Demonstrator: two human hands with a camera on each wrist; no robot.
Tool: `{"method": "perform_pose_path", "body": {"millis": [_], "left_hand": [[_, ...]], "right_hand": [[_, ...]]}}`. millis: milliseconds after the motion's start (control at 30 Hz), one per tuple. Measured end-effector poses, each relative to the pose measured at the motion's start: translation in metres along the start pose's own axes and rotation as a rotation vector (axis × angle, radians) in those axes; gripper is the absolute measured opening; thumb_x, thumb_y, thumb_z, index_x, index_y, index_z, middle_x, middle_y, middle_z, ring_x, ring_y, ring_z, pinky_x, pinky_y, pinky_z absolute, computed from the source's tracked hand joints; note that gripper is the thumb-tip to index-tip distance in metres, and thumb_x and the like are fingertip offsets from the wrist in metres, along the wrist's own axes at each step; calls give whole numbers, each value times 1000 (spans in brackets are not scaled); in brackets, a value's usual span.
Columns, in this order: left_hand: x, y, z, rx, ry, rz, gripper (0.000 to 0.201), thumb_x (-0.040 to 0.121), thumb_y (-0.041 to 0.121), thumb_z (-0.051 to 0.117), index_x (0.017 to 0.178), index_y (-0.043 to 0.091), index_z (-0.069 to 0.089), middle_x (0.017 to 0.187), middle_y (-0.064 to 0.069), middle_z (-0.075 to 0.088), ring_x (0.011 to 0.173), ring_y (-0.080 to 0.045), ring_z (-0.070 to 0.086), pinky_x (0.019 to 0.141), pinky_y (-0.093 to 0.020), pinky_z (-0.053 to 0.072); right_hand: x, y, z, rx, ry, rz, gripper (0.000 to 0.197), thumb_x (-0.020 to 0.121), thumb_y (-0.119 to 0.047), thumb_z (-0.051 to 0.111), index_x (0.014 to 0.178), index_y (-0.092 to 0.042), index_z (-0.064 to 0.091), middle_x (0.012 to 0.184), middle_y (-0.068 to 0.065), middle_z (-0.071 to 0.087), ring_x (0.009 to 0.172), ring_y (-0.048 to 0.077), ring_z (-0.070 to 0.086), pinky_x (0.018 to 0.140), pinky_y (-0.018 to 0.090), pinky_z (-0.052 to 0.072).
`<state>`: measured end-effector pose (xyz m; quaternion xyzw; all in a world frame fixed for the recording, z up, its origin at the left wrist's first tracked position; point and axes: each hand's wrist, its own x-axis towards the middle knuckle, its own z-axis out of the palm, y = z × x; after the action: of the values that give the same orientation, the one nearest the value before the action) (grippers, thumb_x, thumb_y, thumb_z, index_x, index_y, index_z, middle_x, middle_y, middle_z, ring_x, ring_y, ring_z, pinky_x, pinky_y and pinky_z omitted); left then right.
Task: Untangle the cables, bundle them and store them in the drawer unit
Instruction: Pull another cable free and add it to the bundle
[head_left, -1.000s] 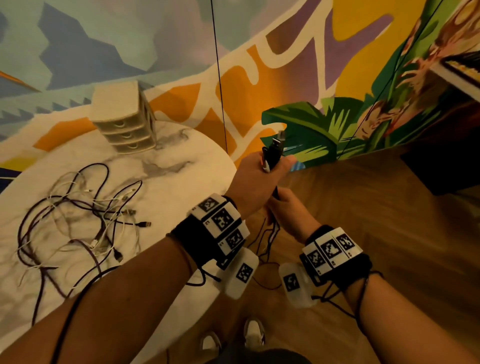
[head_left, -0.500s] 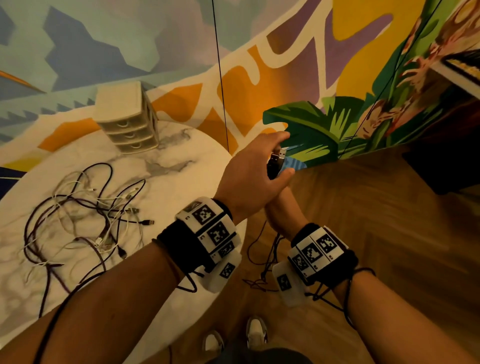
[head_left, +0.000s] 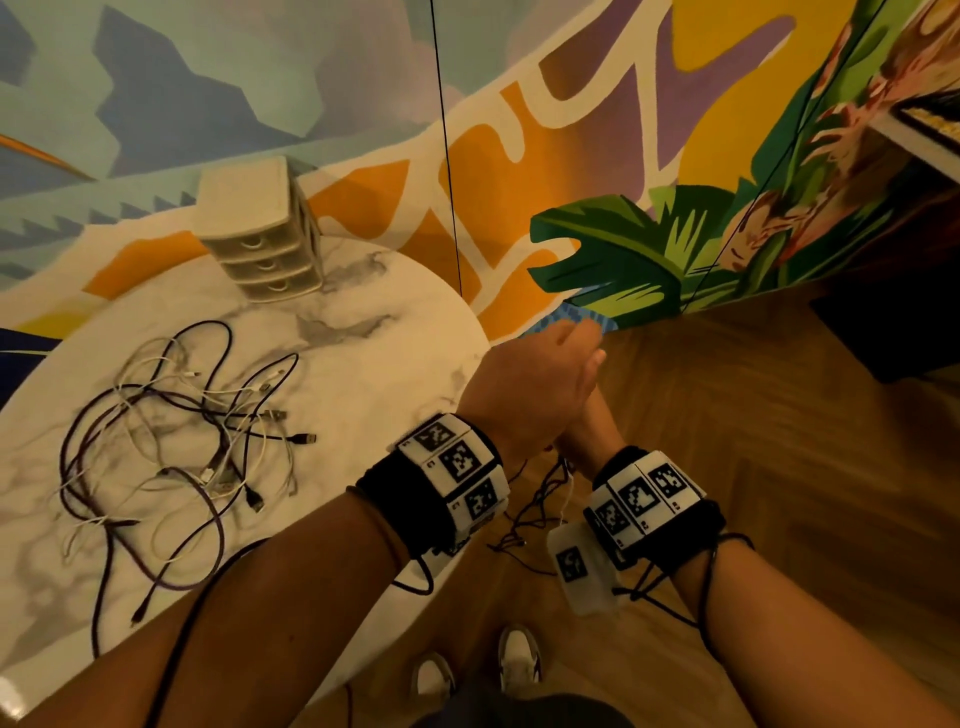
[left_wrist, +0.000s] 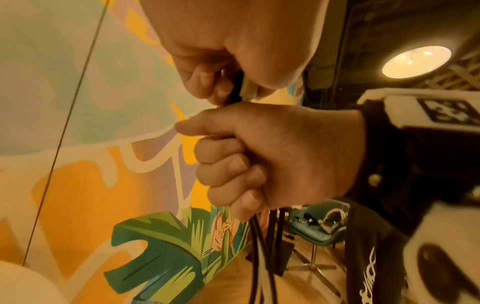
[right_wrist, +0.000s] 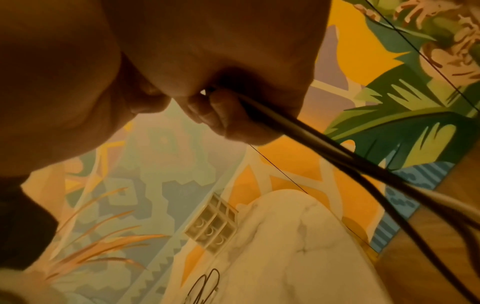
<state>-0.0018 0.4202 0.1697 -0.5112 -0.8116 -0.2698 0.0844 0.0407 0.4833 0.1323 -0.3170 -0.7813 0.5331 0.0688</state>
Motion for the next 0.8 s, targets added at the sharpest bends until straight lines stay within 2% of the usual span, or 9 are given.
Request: {"method": "perform_pose_path", "body": {"millis": [67,167,300,400,467,533,600,700,800], "left_hand": [[-3,3,3,22,0,99,24,94,29,41,92,12,56,84,-4,61,58,-16,52,50,-21,28],[-7,1,8,12,-3,140,26,92,35,42,91,13,56,87,-4,62,63,-19,58,49,-22,33],[-5,-7,13,53,73,164,27,91,33,45,81,12,59,72,-4,61,49,-19,54,43,-20,31],[4,-14,15,16,65,196,33,90,35,45,73,11,59,62,-3,61,46,-20,54,45,-21,32],[4,-17,18,-13,-4,176,36,92,38,44,74,11,60,65,-5,62,53,-22,58,50,-24,35],[-4,-16,21,-12,-100,97,35,94,40,45,84,10,60,73,-5,63,61,-21,58,54,-26,36],[-16,-18,22,-73,-185,-61,33,96,42,42,103,13,57,87,-4,65,70,-17,56,60,-26,34],[-42,-38,22,-245,-194,-313,40,96,45,39,125,18,47,111,-1,61,82,-15,56,70,-26,38],[-81,-86,27,-199,-267,-569,33,96,43,42,116,19,50,103,0,60,80,-17,54,70,-29,40]], "right_hand": [[-8,-18,24,-360,231,150,24,86,-3,56,109,-1,57,94,1,54,90,13,50,97,27,37],[-2,-44,49,-703,352,301,17,80,-7,61,97,-10,60,100,6,54,98,25,44,105,41,25],[1,-31,45,-764,189,354,19,73,-3,63,90,-11,62,95,6,59,97,23,50,108,42,28],[-2,2,23,-708,-26,500,23,74,-5,72,91,-17,62,102,7,64,83,13,58,92,27,47],[6,23,9,-229,-151,211,16,90,-2,56,96,-15,62,102,9,63,73,9,56,71,16,46],[-1,31,-3,-94,-263,111,28,93,3,47,120,6,55,120,21,57,103,26,59,88,25,44],[2,35,7,31,-208,57,29,95,3,43,123,4,51,125,26,53,118,39,50,92,35,40],[10,51,27,113,-208,-7,27,100,-16,39,81,-29,54,74,-3,58,66,9,58,58,29,41],[19,64,39,117,-218,171,45,101,-31,38,57,-18,40,45,-7,41,35,3,37,44,21,30]]}}
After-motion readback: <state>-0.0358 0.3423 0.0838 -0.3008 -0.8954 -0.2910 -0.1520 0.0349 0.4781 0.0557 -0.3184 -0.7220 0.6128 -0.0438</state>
